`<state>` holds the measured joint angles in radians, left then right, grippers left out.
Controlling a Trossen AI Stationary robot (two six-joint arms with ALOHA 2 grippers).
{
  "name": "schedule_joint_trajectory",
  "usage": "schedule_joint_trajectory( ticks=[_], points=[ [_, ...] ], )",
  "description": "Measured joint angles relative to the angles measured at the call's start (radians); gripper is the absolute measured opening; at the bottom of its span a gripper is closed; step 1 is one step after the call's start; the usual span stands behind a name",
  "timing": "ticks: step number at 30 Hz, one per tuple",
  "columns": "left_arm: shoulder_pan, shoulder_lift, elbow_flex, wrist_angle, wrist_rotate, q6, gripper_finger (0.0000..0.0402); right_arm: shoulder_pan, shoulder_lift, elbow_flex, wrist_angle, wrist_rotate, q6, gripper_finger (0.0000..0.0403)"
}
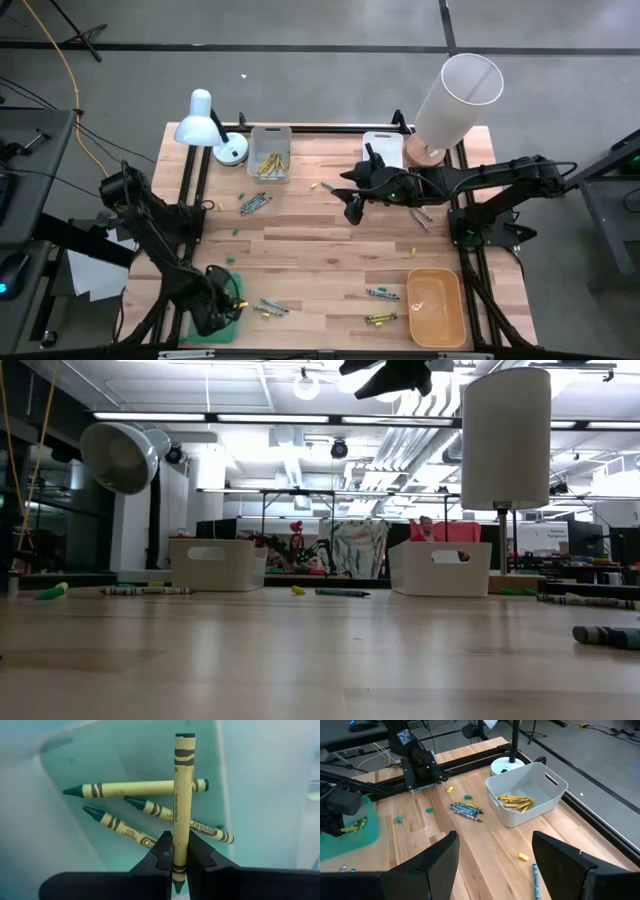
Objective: Sort crayons
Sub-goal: Put the green crayon into the green bin
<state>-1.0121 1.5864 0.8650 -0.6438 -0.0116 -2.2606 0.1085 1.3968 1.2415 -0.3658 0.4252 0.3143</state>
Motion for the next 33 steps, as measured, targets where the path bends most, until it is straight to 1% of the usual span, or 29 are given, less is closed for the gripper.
schedule_joint_trajectory(
  ticks=[4,7,16,19,21,24,27,30,33],
  points=[
    [0.005,0.000,0.000,0.001,0.000,0.023,0.0008,0.000,0.000,0.000,-0.003,0.000,0.000,0.0245],
    [0.005,0.000,0.000,0.007,0.011,0.050,0.0020,0.000,0.000,0.000,-0.003,0.000,0.000,0.0245],
    [0.004,-0.003,0.000,-0.013,0.104,0.135,0.0093,0.000,0.000,0.000,-0.004,-0.001,0.000,0.0245],
    [0.004,-0.040,0.000,-0.015,0.108,0.160,0.0117,0.000,0.000,0.000,-0.004,-0.001,0.000,0.0245],
    [0.004,-0.088,0.000,-0.021,0.082,0.182,0.0131,0.000,0.000,0.000,-0.004,-0.002,0.003,0.0245],
    [0.004,-0.195,0.000,-0.039,-0.005,0.224,0.0147,0.000,-0.001,0.000,-0.002,-0.023,0.001,0.0245],
    [0.004,-0.337,0.000,-0.051,-0.158,0.273,0.0157,0.000,-0.001,0.000,0.016,-0.065,0.000,0.0245],
    [0.007,-0.480,0.000,-0.035,-0.417,0.385,0.0158,0.000,-0.010,0.000,0.036,-0.105,-0.005,0.0245],
    [0.046,-0.602,0.000,-0.008,-0.689,0.589,0.0155,0.003,-0.026,0.000,0.042,-0.113,-0.006,0.0245]
  ],
)
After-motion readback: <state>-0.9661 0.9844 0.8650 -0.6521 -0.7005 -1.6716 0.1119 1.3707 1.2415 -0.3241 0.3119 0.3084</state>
